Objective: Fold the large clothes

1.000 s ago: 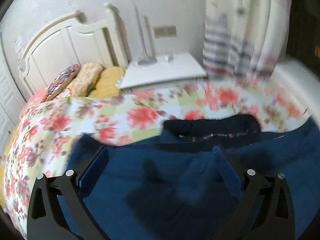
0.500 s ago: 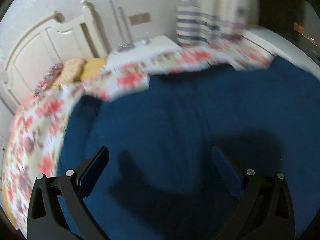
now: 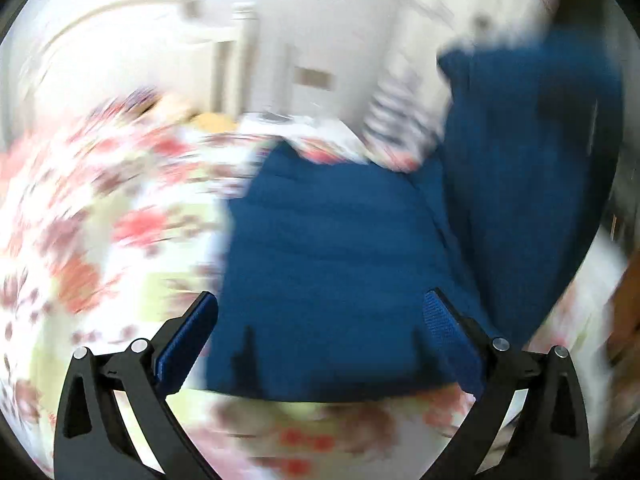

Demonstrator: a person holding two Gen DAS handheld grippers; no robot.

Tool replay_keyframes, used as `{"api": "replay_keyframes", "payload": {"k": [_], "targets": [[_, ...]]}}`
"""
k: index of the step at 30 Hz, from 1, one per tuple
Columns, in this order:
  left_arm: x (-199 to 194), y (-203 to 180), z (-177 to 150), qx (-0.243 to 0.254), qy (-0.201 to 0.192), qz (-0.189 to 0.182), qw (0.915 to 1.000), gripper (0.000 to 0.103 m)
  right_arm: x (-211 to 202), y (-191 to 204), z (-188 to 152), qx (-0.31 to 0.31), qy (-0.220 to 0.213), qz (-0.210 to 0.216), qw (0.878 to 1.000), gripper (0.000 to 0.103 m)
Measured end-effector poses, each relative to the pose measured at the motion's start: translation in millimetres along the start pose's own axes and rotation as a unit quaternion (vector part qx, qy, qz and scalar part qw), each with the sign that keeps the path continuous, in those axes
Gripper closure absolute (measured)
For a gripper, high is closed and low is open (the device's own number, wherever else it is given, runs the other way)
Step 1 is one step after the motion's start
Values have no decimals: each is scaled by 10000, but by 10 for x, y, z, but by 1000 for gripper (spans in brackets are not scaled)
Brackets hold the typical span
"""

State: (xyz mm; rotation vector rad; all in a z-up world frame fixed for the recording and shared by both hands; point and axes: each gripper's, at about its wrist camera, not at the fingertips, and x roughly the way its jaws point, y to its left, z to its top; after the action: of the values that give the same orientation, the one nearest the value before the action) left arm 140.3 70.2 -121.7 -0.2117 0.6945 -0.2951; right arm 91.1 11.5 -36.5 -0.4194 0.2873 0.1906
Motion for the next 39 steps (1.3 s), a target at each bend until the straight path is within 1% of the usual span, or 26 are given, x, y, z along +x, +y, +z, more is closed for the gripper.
{"api": "replay_keyframes", "payload": {"k": [1, 3, 4, 5, 6, 7, 8, 9, 12, 15, 17, 19, 22, 24, 25, 26, 27, 28, 29, 30, 31, 33, 35, 36, 37, 39], "targets": [[-121, 319, 56, -491, -97, -86, 9987, 5, 136, 273, -31, -437, 139, 42, 9989, 84], [-304, 795, 71, -1146, -261, -353, 9924, 5, 445, 843, -217, -1343, 598, 222, 9889, 82], [-350, 944, 66, -1314, -272, -451, 9899, 5, 628, 1190, -421, -1964, 891, 323, 9759, 80], [-377, 1099, 59, -1469, -245, -591, 9871, 5, 723, 1506, -661, -2624, 903, 175, 9606, 77], [-375, 1201, 49, -1562, -194, -768, 9845, 5, 731, 1709, -832, -3123, 708, -190, 9471, 77], [-344, 1259, 39, -1616, -120, -989, 9818, 5, 715, 1789, -900, -3289, 619, -336, 9418, 77], [-288, 1270, 42, -1637, -25, -1187, 9793, 5, 688, 1786, -915, -3222, 576, -349, 9443, 77], [-251, 1279, 47, -1638, 56, -1338, 9774, 5, 657, 1715, -896, -3032, 547, -275, 9510, 78], [71, 1119, 165, -1550, 458, -2025, 9659, 5, 561, 1598, -854, -2909, 326, -319, 9557, 80], [447, 761, 360, -1213, 883, -2261, 9625, 5, 497, 1584, -831, -2839, 148, -351, 9581, 81], [702, 526, 476, -942, 1194, -2347, 9601, 5, 470, 1580, -845, -2861, 35, -364, 9575, 81], [966, 324, 621, -650, 1518, -2258, 9601, 5, 471, 1579, -854, -2857, -56, -329, 9578, 82], [1258, 184, 781, -356, 1764, -2005, 9630, 5, 412, 1558, -902, -2825, -158, -228, 9589, 82], [1363, 150, 886, -240, 1852, -2045, 9609, 5, 377, 1577, -962, -2953, -176, -175, 9551, 82], [1435, 119, 948, -171, 1888, -2059, 9600, 8, 369, 1588, -986, -3047, -155, -167, 9522, 82], [1458, 122, 975, -128, 1921, -2060, 9594, 22, 360, 1586, -991, -3084, -165, -165, 9510, 81], [1450, 120, 977, -159, 1927, -2163, 9570, 41, 346, 1563, -989, -3057, -201, -134, 9518, 78], [1432, 134, 976, -236, 1863, -2262, 9558, 50, 296, 1489, -958, -2893, -215, 6, 9570, 75], [1382, 142, 965, -233, 1743, -2210, 9593, 59, 232, 1410, -927, -2711, -240, 192, 9620, 64], [1318, 140, 943, -152, 1615, -2129, 9635, 65, 160, 1330, -907, -2542, -285, 318, 9662, 49], [1267, 127, 924, -91, 1511, -2061, 9668, 67, 61, 1238, -893, -2358, -356, 516, 9698, 47], [1128, 117, 924, -21, 1339, -1914, 9723, 76, -178, 974, -872, -1781, -453, 1040, 9774, 47], [957, 107, 944, 74, 1166, -1851, 9757, 82, -328, 709, -854, -1208, -495, 1196, 9842, 49], [877, 109, 970, 127, 1092, -1859, 9764, 83, -375, 548, -846, -889, -483, 1223, 9873, 52], [788, 118, 988, 201, 1000, -1845, 9775, 83, -417, 298, -827, -375, -471, 1219, 9907, 52], [708, 163, 1002, 237, 880, -1777, 9799, 84, -396, -76, -768, 456, -432, 1281, 9898, 52]]}}
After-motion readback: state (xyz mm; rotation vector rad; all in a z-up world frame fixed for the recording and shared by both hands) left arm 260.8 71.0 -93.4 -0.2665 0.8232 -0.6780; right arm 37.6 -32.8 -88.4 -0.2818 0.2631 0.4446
